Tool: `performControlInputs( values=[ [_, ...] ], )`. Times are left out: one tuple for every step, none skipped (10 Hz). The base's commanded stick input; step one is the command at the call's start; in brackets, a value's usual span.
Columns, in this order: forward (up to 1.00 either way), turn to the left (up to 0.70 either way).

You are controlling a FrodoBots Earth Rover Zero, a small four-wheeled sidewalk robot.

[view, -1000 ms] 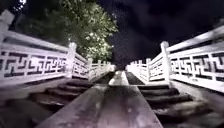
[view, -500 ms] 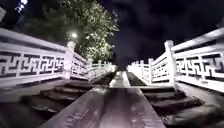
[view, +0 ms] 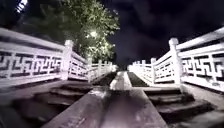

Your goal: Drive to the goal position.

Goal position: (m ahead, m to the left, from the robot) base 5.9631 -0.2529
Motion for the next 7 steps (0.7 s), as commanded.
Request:
performControlInputs(
  values=[
    [0.45, 0.0],
    [0.45, 0.0],
    [0.45, 0.0],
    [0.45, 0.0],
    [0.45, -0.11],
    [0.45, -0.23],
    [0.45, -0.27]
  ],
)
